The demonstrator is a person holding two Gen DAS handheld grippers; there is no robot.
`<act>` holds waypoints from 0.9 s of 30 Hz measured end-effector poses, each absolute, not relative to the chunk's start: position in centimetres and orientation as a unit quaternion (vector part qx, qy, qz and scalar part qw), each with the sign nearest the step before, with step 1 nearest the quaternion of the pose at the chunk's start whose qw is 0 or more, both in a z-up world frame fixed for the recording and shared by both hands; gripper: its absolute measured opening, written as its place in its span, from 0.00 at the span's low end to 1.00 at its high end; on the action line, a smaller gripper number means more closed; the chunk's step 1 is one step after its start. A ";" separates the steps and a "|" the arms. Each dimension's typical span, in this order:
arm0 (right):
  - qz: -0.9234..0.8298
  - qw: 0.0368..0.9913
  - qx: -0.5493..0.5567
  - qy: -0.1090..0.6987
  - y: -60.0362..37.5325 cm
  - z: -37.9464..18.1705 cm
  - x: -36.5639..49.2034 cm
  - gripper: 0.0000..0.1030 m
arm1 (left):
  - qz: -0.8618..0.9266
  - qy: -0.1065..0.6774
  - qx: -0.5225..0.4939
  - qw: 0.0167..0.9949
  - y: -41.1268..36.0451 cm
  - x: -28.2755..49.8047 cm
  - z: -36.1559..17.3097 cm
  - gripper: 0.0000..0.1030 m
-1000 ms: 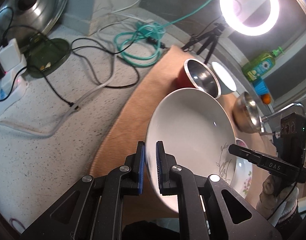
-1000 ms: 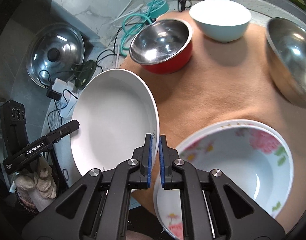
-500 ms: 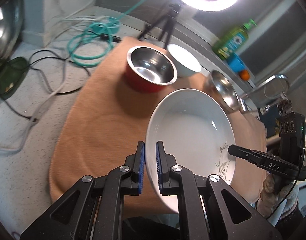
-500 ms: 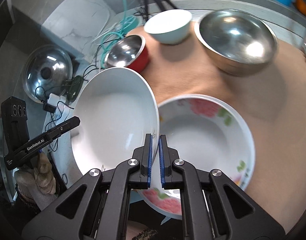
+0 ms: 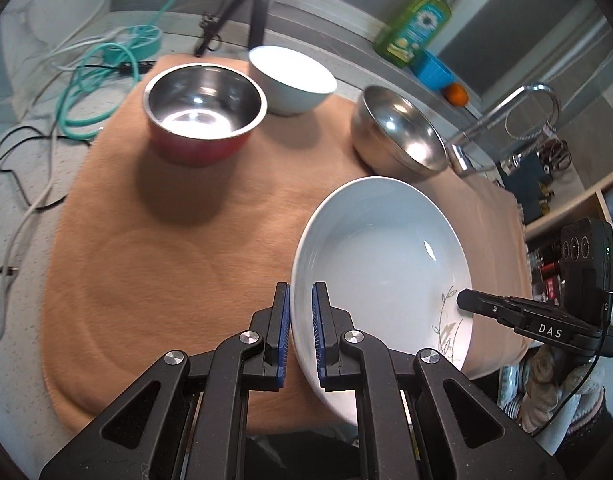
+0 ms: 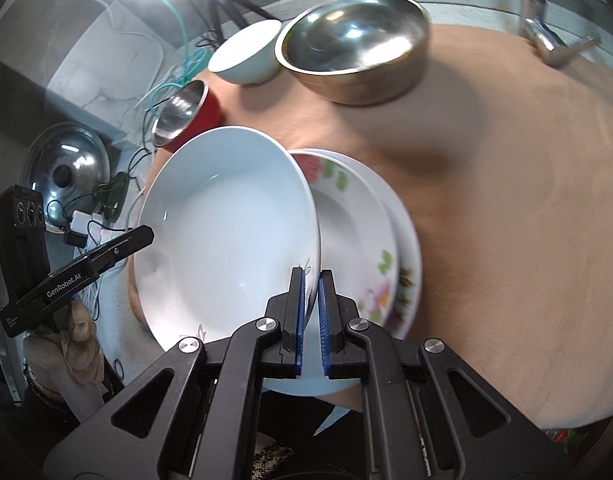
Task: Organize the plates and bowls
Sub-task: 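Lower the white plate onto the stacked floral plates with the right gripper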
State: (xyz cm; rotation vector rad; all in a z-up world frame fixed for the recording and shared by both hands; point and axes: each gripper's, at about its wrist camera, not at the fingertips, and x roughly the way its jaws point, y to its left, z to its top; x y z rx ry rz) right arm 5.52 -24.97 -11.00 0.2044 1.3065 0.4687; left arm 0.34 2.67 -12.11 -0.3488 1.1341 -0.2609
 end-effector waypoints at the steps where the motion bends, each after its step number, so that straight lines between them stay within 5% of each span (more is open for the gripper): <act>1: 0.213 0.764 0.095 0.601 -25.2 -11.1 5.5 0.06 | -0.125 0.535 -0.162 0.820 2.4 0.4 -12.3 0.09; 27: 0.187 0.759 0.096 0.616 -27.1 -12.8 5.2 0.06 | -0.134 0.558 -0.140 0.807 -0.1 1.4 -14.1 0.09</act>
